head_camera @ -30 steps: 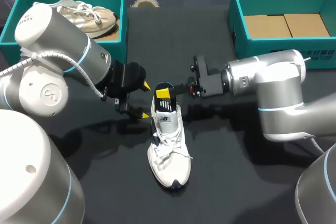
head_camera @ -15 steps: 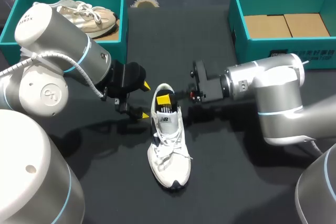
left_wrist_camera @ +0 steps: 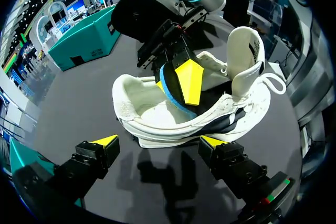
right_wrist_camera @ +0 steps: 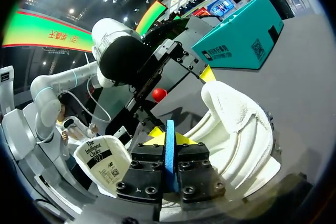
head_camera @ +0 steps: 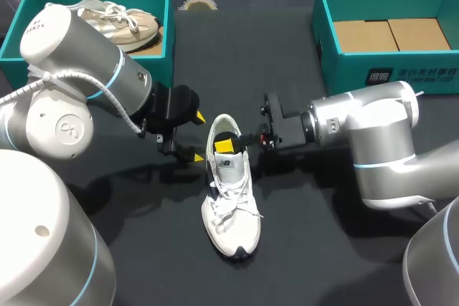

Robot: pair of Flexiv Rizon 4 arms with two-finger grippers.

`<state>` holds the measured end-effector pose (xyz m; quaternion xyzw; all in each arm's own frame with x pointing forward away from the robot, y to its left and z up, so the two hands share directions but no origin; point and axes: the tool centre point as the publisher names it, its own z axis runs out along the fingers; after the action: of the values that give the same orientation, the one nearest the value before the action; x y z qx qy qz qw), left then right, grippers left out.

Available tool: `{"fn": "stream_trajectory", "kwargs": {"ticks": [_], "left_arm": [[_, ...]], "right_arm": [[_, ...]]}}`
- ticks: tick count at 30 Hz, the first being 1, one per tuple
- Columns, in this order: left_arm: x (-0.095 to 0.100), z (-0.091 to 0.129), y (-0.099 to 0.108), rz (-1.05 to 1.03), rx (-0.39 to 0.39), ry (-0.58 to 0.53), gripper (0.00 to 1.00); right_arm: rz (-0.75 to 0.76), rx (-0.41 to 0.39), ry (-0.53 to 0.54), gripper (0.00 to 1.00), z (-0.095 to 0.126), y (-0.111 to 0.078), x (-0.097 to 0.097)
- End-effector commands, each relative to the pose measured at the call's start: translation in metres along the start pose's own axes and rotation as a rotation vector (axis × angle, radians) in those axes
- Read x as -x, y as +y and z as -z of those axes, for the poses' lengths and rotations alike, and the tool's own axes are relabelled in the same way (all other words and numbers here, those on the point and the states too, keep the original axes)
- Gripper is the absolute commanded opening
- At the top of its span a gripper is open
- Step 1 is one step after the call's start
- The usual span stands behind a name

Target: Take the shoe out of the shoebox, open the shoe tongue, remove and reinsert the insole, then place the shoe into the shoebox

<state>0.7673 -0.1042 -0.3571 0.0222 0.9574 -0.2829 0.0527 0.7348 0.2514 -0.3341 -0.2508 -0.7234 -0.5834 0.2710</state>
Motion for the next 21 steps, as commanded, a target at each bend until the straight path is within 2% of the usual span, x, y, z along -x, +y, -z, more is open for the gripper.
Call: {"fn": "stream_trajectory", "kwargs": {"ticks": [1, 3, 4, 7, 13, 21], "left_arm": [[-0.001, 0.000, 0.000, 0.000, -0.001, -0.001, 1.00], [-0.001, 0.000, 0.000, 0.000, -0.001, -0.001, 1.00], [-0.001, 0.000, 0.000, 0.000, -0.001, -0.001, 1.00], [-0.001, 0.000, 0.000, 0.000, -0.001, -0.001, 1.00], [-0.001, 0.000, 0.000, 0.000, -0.001, -0.001, 1.00], [-0.001, 0.000, 0.000, 0.000, -0.001, -0.001, 1.00]], "right_arm": [[0.009, 0.004, -0.005, 0.00, 0.001, 0.001, -0.002], [0.021, 0.004, -0.005, 0.10, 0.001, 0.004, -0.002], [0.027, 0.005, -0.004, 0.23, 0.001, 0.005, -0.002], [0.045, 0.007, -0.003, 0.31, 0.002, 0.011, -0.001], [0.082, 0.005, -0.006, 0.35, 0.002, 0.022, -0.001], [0.117, 0.003, -0.024, 0.36, 0.006, 0.032, 0.000]]}}
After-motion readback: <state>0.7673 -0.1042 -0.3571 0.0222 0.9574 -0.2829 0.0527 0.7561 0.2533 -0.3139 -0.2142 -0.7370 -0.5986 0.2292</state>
